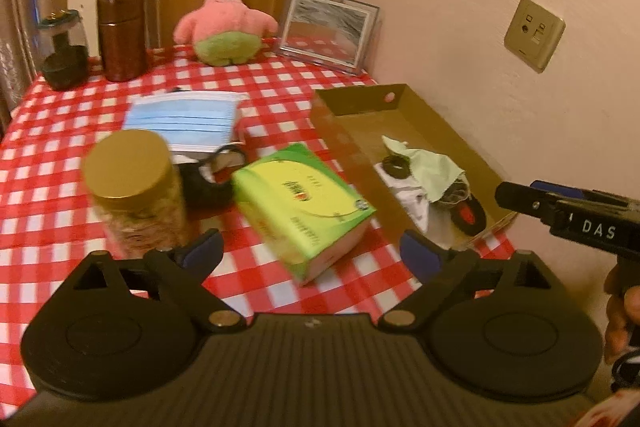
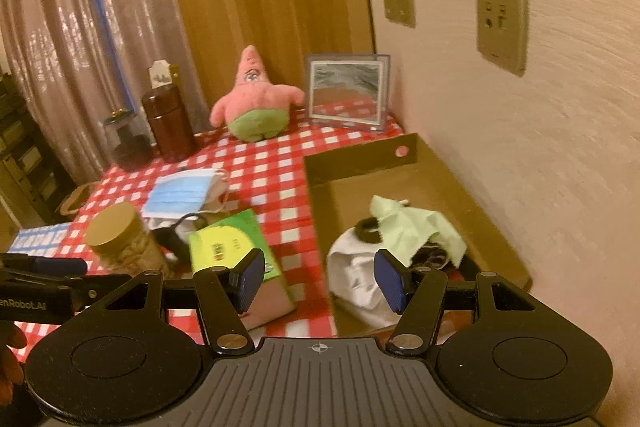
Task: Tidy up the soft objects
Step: 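Withdraw both open tools from the box back over the table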
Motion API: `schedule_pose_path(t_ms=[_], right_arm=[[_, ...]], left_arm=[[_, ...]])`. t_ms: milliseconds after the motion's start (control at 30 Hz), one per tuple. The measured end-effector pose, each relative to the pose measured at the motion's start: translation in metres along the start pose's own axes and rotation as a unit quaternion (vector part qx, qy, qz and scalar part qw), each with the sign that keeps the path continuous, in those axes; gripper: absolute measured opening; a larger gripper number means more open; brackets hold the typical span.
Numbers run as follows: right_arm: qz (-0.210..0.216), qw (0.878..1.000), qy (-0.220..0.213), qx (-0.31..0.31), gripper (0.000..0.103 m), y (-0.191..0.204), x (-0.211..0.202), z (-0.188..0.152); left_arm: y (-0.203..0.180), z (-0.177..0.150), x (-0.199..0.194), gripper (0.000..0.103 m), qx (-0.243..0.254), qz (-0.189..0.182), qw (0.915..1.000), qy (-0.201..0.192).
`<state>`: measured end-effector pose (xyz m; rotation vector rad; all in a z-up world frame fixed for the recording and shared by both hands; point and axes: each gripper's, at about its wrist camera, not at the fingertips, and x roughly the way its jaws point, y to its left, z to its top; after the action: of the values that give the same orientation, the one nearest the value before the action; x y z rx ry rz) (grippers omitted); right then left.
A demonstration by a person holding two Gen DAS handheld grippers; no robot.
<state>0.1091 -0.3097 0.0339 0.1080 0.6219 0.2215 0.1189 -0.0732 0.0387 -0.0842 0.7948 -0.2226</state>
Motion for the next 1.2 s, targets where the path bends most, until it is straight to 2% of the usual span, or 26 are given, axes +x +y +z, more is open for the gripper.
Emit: schedule_pose_path(t_ms=[233, 433, 867, 1033, 1200], right_arm=[[0.017, 1.000, 0.006, -0.016, 0.061, 0.029, -0.004, -0.005], [0.029, 0.999, 0.008, -0.037, 0.061, 0.052, -0.003, -0.006], [0.049, 0.995, 0.011, -0.088, 0.061, 0.083, 0.006, 0.002], [0.057, 0.992, 0.015, -0.114, 0.061, 0.093, 0.015, 0.006], [0.062, 0.988, 0.022, -0.140, 0.061, 0.102, 0.026, 0.009]], left_arm=[[0.033, -0.008, -0.031, 0.095, -0.001, 0.004, 0.9998, -0.018], [0.061, -0.005, -0.050, 0.100, -0.013, -0.002, 0.9995, -0.029], [0.102, -0.001, -0.065, 0.100, 0.039, 0.023, 0.9982, -0.041], [0.120, 0.001, -0.066, 0.100, 0.049, 0.039, 0.9972, -0.040], [0.143, 0.006, -0.065, 0.100, 0.041, 0.040, 0.9973, -0.047]])
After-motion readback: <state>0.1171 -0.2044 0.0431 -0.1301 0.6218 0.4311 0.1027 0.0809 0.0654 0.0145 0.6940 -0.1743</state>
